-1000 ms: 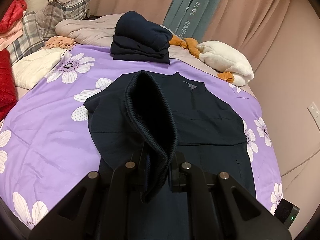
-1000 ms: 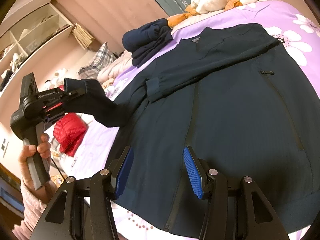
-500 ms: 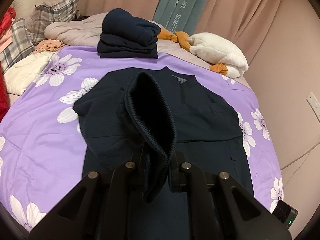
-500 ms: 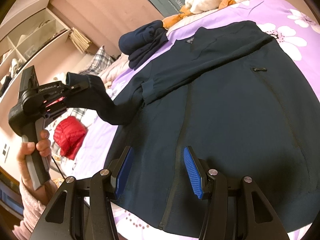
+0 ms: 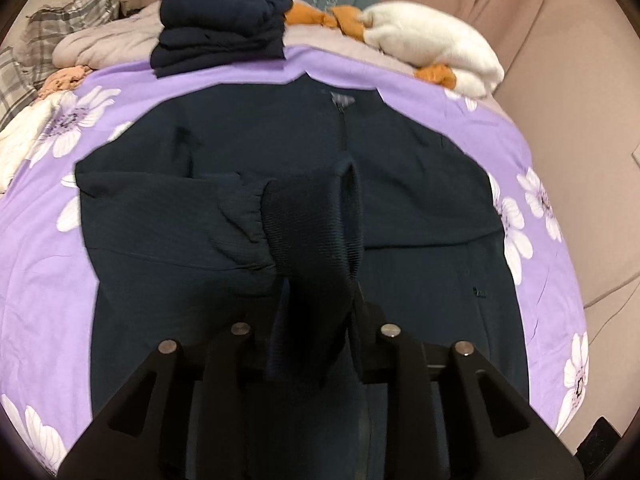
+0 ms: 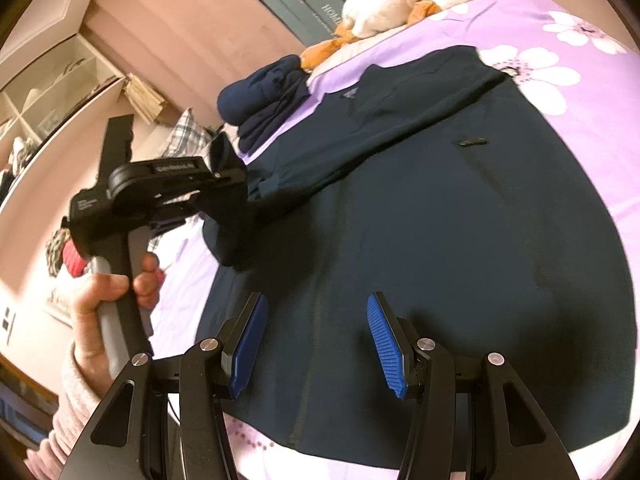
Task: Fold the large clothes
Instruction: 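Fold the sleeve across the jacket body with the left tool and open it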
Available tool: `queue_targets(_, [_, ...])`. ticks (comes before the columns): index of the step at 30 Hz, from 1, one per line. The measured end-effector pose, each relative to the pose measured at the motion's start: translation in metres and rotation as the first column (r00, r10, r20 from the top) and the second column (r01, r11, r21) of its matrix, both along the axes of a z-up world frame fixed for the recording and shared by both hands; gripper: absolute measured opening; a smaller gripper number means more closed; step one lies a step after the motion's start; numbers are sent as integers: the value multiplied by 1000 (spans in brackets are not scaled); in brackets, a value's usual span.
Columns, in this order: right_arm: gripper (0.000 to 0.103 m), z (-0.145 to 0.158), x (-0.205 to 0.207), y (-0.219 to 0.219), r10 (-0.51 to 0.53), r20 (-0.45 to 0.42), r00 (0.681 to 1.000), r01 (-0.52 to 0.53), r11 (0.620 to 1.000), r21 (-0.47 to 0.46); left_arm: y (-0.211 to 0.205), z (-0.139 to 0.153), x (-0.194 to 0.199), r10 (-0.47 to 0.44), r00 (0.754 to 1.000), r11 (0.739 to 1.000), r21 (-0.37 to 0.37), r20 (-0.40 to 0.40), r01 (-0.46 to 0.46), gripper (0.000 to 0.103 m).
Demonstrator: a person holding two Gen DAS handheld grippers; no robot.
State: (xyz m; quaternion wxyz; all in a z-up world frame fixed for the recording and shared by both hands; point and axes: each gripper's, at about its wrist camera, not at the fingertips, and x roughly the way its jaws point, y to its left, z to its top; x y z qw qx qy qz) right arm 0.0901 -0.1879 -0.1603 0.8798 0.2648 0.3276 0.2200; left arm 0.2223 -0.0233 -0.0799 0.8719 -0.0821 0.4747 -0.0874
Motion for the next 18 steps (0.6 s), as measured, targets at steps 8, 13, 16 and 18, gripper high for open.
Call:
queue_targets(8, [52,-9,5,-10,-22,-33,999,23,999,29,-63,28,-20,-237,968,970,-38,80,241,58])
queue_targets(13, [52,-9,3,-16,-35,-31,999,36,999,16,-50,48,-39,-249,961,954,-137,125,265,60])
queue_targets(16, [52,-11,4,-18,-37,-47,998,37,999,14,-12,50,-50,-182,974,965,-167,132,203,67])
queue_targets(18, [52,-12,5,-17,-28,-52,998,29,999,13,16,48,-55,-122,984,976,-166,133,144,67])
